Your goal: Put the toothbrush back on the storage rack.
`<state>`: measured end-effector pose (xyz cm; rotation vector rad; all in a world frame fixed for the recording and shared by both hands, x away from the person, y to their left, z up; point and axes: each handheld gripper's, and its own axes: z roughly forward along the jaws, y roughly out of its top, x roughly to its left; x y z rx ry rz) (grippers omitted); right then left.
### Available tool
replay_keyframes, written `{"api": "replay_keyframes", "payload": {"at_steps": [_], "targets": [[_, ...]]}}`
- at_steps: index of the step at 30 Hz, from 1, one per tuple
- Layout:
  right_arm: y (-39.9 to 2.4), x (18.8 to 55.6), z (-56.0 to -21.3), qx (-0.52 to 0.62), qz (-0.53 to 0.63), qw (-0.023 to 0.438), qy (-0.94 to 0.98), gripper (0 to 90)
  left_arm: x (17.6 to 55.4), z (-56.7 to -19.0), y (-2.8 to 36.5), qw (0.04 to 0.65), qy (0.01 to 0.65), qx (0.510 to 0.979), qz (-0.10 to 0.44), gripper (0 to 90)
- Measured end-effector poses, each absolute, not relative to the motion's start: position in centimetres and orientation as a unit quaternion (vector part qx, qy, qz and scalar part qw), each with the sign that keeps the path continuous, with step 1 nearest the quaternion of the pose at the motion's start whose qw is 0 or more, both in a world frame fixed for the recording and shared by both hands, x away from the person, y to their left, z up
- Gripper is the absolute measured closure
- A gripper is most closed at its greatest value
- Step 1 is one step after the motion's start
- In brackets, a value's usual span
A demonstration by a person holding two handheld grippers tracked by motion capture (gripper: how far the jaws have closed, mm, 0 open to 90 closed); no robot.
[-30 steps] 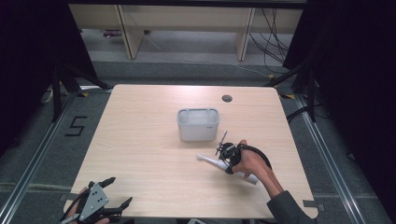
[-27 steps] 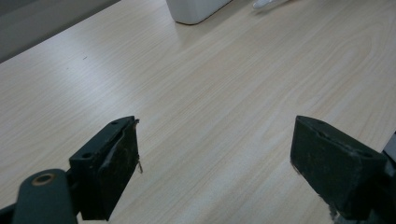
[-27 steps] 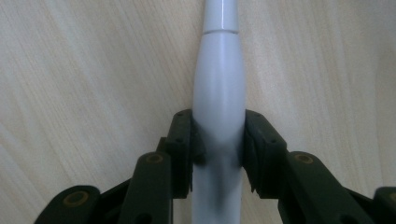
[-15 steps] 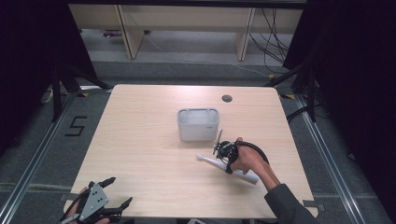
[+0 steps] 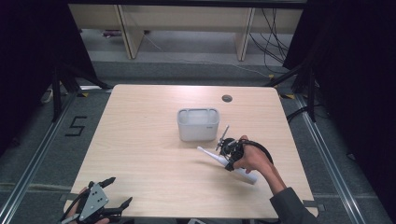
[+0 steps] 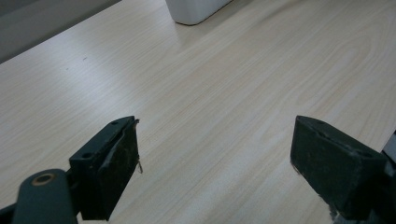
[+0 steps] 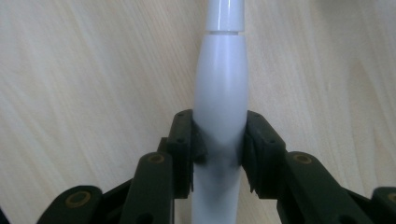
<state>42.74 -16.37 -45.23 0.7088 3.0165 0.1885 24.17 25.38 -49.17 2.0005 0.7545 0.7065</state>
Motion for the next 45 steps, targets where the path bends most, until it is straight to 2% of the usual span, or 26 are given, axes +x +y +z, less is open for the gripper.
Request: {"api": "replay_keyframes", "payload": {"at_steps": [15,24,31,45], "targets": [[-19.6,42.3,-39.5,0.253,0.250,0.082,0.931,67.0,24.2,-49.2,25.5,0.427,0.301,0.805,0.282,14.8],[-19.5,42.7,-38.7,0.257,0.325,0.105,0.904,66.9,24.2,-49.2,25.5,0.425,0.300,0.806,0.282,14.8],[-18.6,43.0,-38.3,0.261,0.397,0.105,0.874,66.9,24.2,-49.3,25.3,0.434,0.306,0.800,0.280,14.9],[-17.4,43.6,-37.4,0.257,0.473,0.140,0.831,66.9,24.2,-49.2,25.4,0.432,0.303,0.801,0.282,14.8]]}}
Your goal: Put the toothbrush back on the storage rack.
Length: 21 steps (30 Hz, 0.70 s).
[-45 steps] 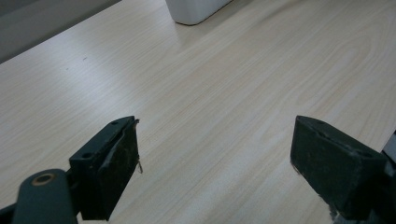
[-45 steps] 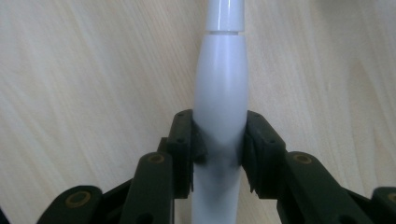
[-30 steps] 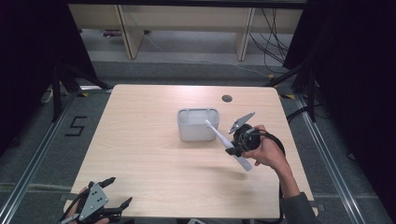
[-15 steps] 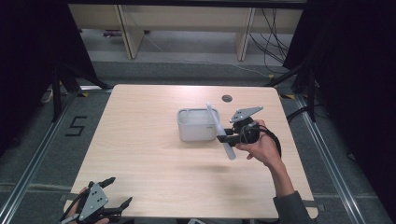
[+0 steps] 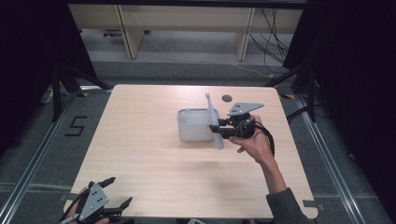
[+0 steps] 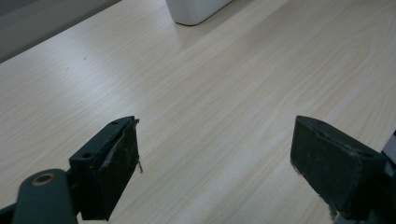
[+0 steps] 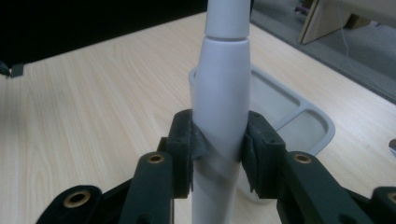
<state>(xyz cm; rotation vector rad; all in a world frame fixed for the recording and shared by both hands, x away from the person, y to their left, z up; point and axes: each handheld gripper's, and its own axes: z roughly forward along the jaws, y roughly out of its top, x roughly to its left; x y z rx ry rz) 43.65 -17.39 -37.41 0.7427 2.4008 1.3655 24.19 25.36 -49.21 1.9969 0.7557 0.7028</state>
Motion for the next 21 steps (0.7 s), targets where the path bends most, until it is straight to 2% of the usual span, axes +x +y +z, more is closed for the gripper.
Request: {"api": "replay_keyframes", "payload": {"at_steps": [11,13,15,17,21], "targets": [[-16.0,44.6,-35.7,0.270,0.499,0.141,0.811,66.9,24.2,-49.2,25.4,0.432,0.302,0.801,0.282,14.8],[-15.8,44.9,-35.4,0.261,0.501,0.153,0.810,66.9,24.2,-49.2,25.4,0.431,0.302,0.802,0.282,14.9],[-15.5,45.1,-35.2,0.271,0.510,0.141,0.804,66.9,24.2,-49.2,25.3,0.433,0.301,0.802,0.281,14.9],[-15.3,45.5,-35.0,0.267,0.516,0.155,0.799,66.9,24.2,-49.2,25.3,0.433,0.301,0.802,0.282,14.8],[-14.8,46.1,-34.3,0.273,0.524,0.143,0.794,66.9,24.2,-49.2,25.3,0.433,0.301,0.802,0.282,14.8]]}}
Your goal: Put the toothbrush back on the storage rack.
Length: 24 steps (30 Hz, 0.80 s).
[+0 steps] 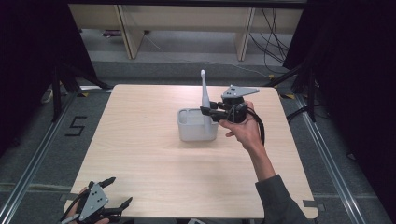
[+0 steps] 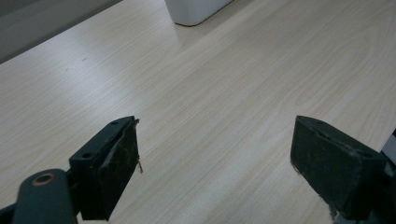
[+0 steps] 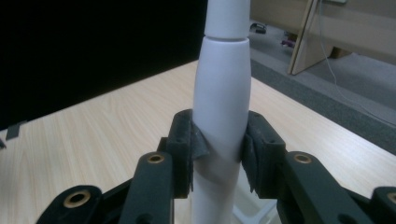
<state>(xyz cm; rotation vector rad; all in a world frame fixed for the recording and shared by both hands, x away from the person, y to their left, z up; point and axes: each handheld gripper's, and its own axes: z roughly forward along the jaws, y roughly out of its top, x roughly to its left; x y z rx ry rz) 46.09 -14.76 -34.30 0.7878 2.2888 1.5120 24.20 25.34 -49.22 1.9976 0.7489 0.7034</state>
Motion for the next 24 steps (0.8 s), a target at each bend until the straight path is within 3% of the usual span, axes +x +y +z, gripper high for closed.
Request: {"api": "replay_keyframes", "payload": {"at_steps": [19,24], "targets": [[-12.8,50.4,-34.9,0.304,0.528,0.209,0.765,66.9,24.2,-49.2,25.4,0.433,0.297,0.803,0.282,14.8],[-11.7,51.4,-36.0,0.309,0.529,0.202,0.764,66.9,24.2,-49.1,25.4,0.432,0.298,0.803,0.281,14.8]]}}
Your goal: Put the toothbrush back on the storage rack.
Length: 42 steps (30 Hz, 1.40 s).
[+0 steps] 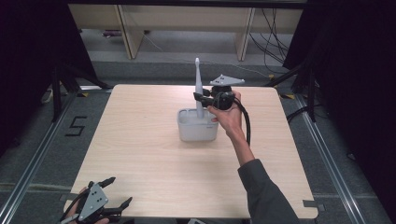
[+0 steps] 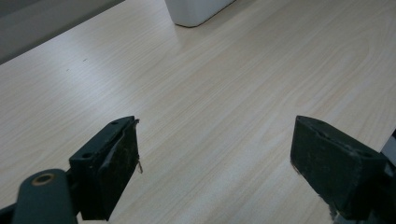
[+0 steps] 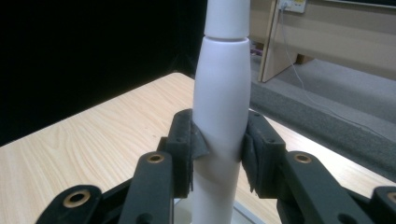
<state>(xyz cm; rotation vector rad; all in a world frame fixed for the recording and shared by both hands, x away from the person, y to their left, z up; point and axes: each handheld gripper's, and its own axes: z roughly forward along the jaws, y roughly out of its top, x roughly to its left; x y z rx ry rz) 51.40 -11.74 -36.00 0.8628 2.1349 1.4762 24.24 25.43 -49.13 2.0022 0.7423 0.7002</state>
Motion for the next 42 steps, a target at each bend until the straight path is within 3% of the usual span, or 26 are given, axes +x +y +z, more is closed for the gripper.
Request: {"api": "replay_keyframes", "payload": {"at_steps": [19,42], "targets": [[-9.5,52.3,-40.0,0.325,0.503,0.194,0.777,66.7,24.0,-49.1,25.3,0.433,0.308,0.801,0.275,14.8],[-9.1,52.6,-42.3,0.344,0.483,0.175,0.786,66.6,24.2,-49.1,25.3,0.435,0.298,0.802,0.281,14.8]]}}
